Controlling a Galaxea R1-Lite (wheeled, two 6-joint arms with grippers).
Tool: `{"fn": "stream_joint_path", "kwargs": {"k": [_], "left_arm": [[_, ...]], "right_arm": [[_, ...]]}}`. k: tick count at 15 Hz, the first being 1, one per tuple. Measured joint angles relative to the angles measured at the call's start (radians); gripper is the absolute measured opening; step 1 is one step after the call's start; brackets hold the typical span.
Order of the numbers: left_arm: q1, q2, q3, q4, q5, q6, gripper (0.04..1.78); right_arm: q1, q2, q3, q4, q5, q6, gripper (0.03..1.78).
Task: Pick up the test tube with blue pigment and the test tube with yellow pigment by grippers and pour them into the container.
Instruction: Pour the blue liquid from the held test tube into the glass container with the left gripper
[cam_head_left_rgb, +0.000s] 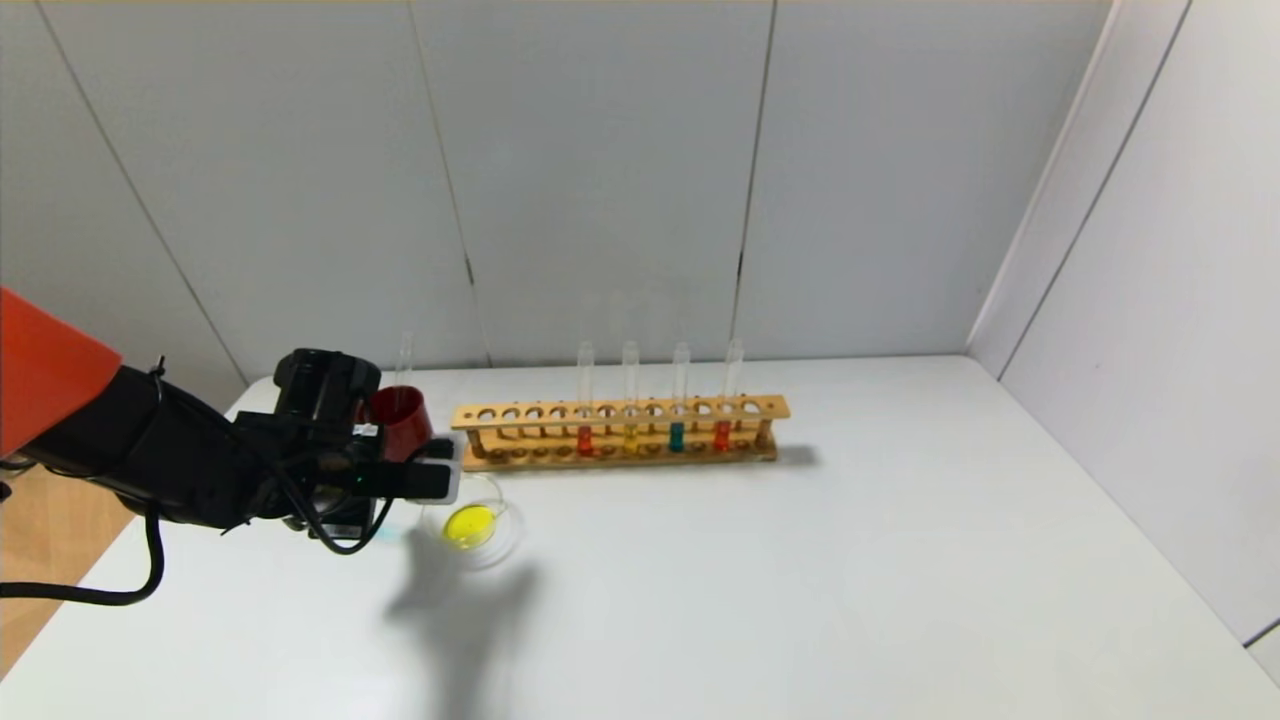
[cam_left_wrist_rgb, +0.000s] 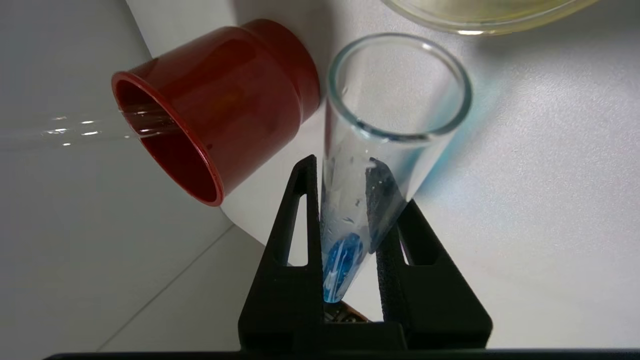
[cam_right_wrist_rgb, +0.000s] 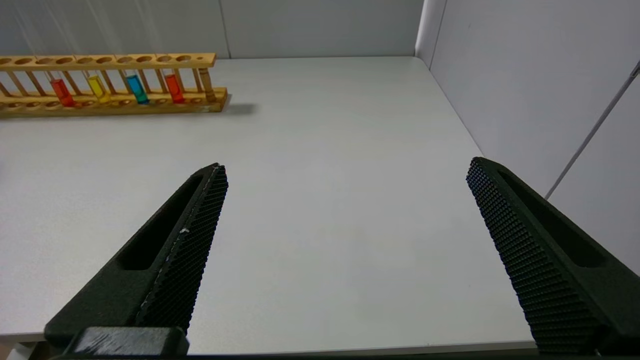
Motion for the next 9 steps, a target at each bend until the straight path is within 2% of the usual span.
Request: {"fn": "stream_joint_path", "kwargs": {"k": [4, 9], "left_arm": [[-0.029, 0.007, 0.0, 0.0, 0.084, 0.011, 0.34], [-0.043, 0.01, -0.006, 0.0, 0.091, 0.03, 0.34]], "right_arm": [[0.0, 0.0, 0.0, 0.0, 0.0, 0.0, 1.75], [0.0, 0.0, 0.0, 0.0, 0.0, 0.0, 1.75]]}}
